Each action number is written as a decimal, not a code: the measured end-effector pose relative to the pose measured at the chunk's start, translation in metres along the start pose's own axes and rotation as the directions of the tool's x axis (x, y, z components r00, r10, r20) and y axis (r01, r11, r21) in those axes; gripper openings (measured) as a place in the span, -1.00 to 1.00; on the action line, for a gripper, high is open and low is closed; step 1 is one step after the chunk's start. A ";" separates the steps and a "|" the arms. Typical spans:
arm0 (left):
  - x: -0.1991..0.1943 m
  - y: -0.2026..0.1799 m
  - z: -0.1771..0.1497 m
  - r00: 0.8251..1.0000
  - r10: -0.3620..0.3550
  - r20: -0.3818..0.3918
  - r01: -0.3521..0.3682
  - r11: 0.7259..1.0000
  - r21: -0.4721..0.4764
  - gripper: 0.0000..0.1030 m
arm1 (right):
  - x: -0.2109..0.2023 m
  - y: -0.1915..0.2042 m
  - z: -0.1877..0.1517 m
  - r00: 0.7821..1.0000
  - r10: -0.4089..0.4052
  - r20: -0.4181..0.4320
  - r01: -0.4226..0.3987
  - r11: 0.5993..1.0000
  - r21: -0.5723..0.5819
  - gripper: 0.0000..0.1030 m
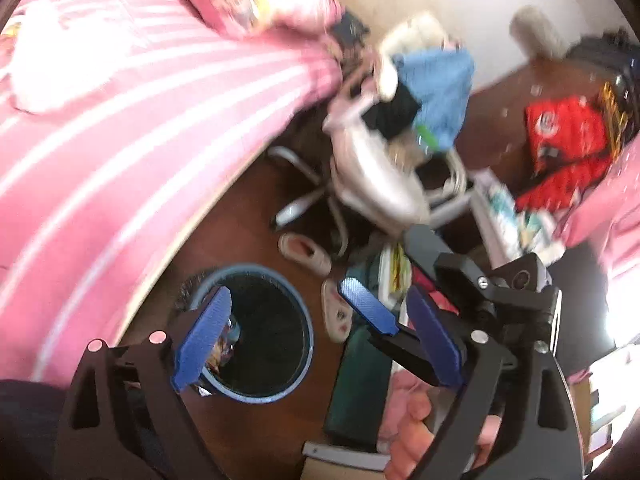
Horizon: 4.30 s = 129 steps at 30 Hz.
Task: Collect trash
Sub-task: 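Move both tools back to the bed toward the white mesh cloth, then grasp the white mesh cloth with left tool while right tool grasps the clear plastic bag, then carry the mesh cloth and plastic bag with both tools over the trash bin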
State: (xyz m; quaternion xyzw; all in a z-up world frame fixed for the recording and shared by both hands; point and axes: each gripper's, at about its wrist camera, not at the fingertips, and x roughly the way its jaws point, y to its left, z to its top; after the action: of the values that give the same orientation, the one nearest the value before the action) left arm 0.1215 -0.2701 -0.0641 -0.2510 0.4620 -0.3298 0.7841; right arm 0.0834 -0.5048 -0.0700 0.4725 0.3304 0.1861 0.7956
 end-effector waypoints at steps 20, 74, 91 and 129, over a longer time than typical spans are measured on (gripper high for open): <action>-0.094 0.154 0.083 0.944 0.264 0.200 -0.254 0.964 -0.072 0.71 | 0.200 0.059 0.026 0.999 -0.026 -0.040 0.021 0.993 -0.113 0.77; -0.125 0.182 0.098 0.905 0.322 0.279 -0.294 0.946 -0.139 -0.67 | 0.274 0.068 0.069 0.989 0.115 -0.096 -0.122 0.990 -0.071 -0.55; -0.177 0.064 0.020 0.924 0.213 0.318 -0.195 0.977 -0.087 -0.67 | 0.092 0.115 0.005 0.990 0.140 0.023 -0.130 0.961 -0.243 -0.54; 0.161 -0.004 -0.068 0.869 0.242 -0.432 -0.202 0.970 0.137 -0.67 | -0.066 -0.160 -0.013 0.886 -0.445 0.128 0.444 0.895 0.044 -0.53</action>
State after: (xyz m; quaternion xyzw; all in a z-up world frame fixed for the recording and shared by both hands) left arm 0.1168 -0.3993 -0.1820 -0.0793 0.6401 -0.3059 0.7003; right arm 0.0246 -0.6144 -0.1910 0.4011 0.3766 -0.0354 0.8343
